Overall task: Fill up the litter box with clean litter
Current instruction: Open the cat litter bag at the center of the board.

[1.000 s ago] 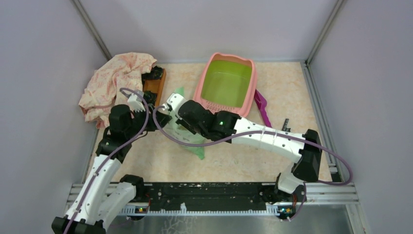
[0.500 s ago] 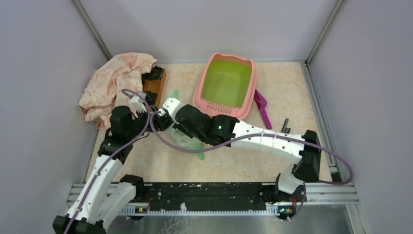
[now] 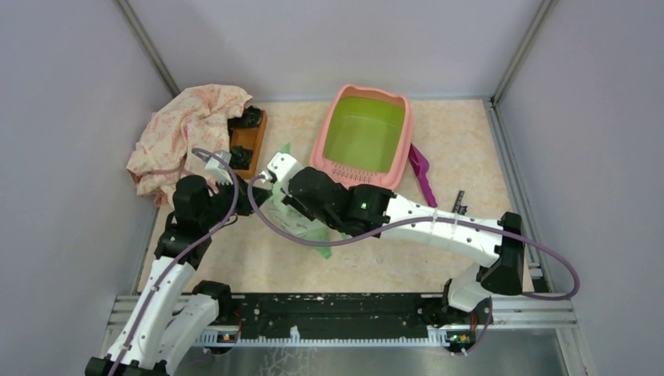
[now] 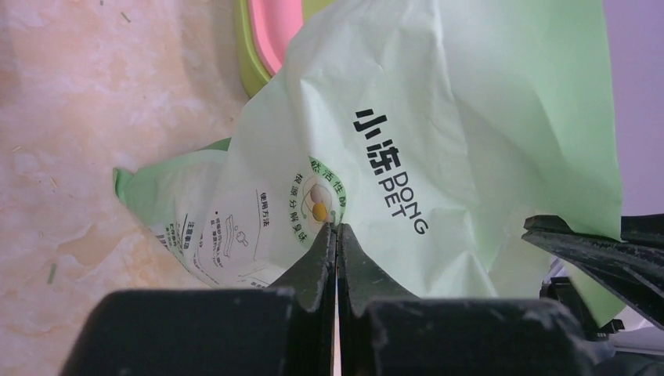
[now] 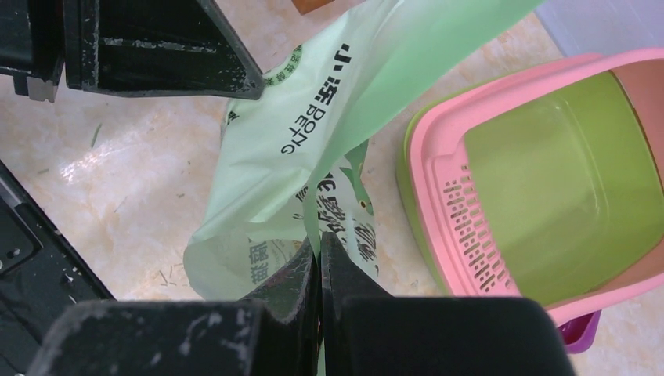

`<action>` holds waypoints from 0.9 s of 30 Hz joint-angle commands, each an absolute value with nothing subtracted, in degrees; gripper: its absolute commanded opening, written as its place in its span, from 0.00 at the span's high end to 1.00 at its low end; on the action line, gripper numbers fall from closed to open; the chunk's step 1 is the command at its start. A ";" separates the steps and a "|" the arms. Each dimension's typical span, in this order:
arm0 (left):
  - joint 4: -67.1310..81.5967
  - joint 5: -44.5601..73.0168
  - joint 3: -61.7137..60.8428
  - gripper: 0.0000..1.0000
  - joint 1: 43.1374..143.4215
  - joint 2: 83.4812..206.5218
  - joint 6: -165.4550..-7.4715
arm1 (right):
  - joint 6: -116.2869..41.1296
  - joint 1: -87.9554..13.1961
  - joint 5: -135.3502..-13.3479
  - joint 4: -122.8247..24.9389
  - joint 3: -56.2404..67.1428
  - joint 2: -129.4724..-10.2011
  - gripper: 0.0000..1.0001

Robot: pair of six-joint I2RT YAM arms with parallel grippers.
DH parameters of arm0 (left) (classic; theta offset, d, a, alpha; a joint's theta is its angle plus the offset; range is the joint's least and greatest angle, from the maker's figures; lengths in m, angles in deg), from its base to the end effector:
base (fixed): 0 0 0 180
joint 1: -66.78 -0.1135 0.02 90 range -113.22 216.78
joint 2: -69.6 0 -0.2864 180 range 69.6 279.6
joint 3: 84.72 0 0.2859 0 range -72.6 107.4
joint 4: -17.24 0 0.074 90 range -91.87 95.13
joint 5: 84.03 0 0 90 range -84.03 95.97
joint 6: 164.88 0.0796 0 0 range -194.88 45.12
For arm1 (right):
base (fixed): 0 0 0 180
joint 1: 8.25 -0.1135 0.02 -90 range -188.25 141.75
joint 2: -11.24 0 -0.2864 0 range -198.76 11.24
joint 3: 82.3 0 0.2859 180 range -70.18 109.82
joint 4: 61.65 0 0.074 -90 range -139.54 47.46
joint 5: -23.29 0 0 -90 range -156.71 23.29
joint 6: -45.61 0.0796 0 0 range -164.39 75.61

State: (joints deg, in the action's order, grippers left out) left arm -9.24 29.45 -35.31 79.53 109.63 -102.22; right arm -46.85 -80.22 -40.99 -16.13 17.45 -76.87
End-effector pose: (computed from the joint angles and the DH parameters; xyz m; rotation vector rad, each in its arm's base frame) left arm 0.2108 -0.0802 0.3011 0.0483 1.9345 -0.8576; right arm 0.1602 0.3806 0.3762 -1.0619 1.8190 0.2432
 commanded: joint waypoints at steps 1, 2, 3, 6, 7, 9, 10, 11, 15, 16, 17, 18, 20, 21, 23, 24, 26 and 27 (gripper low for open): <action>-7.52 32.93 -35.74 0.99 79.96 107.98 -103.11 | -45.85 -81.20 -40.09 -18.05 19.25 -72.82 1.00; -7.22 33.21 -36.09 0.99 79.96 108.00 -103.44 | -45.70 -81.20 -40.39 -17.92 19.25 -72.78 1.00; -6.84 33.43 -36.41 0.99 79.96 108.12 -103.63 | -45.40 -81.20 -40.69 -17.31 19.46 -72.78 1.00; -5.74 33.65 -37.27 0.99 79.96 108.18 -104.18 | -44.83 -81.14 -40.74 -16.20 19.73 -72.72 0.82; -5.61 33.66 -37.32 0.99 79.96 108.27 -104.29 | -44.83 -81.12 -40.30 -16.02 19.69 -72.56 0.68; -5.51 33.67 -37.26 0.99 79.96 108.34 -104.33 | -44.83 -80.80 -39.13 -15.86 19.35 -71.60 0.45; -5.54 33.65 -37.12 0.99 79.96 108.35 -104.33 | -44.79 -80.21 -39.27 -15.64 19.30 -71.13 0.42; -5.59 33.62 -37.14 0.99 79.96 108.32 -104.30 | -43.99 -79.44 -40.03 -15.65 19.11 -70.51 0.41; -5.94 33.50 -37.06 0.99 79.96 108.18 -104.11 | -43.21 -75.63 -45.43 -16.13 17.91 -67.69 0.49; -5.90 33.56 -37.04 0.99 79.96 108.18 -104.07 | -43.33 -74.90 -46.71 -16.08 17.67 -67.17 0.58; -5.91 33.51 -37.02 0.99 79.96 108.12 -104.06 | -43.56 -74.39 -47.81 -15.83 17.63 -66.97 0.66; -5.93 33.54 -37.01 0.99 79.95 108.11 -104.06 | -43.85 -74.21 -48.91 -15.66 17.62 -66.78 0.75; -5.90 33.49 -37.06 0.99 79.96 108.18 -103.98 | -44.11 -74.09 -52.19 -15.13 17.83 -66.91 0.89; -5.93 33.41 -37.08 0.99 79.96 108.22 -103.93 | -44.13 -74.08 -53.86 -14.57 18.13 -67.23 0.94; -5.87 33.32 -36.95 0.98 79.94 108.31 -103.86 | -44.12 -74.12 -56.89 -13.31 18.84 -68.44 1.00; -5.84 33.32 -36.88 0.98 79.96 108.32 -103.81 | -44.13 -74.09 -58.03 -12.91 18.93 -69.12 1.00; -5.83 33.31 -36.74 0.98 79.92 108.40 -103.68 | -44.12 -74.08 -59.91 -12.36 18.83 -70.41 1.00; -5.84 33.29 -36.59 0.98 79.96 108.43 -103.58 | -44.12 -74.09 -60.76 -12.21 18.65 -71.01 1.00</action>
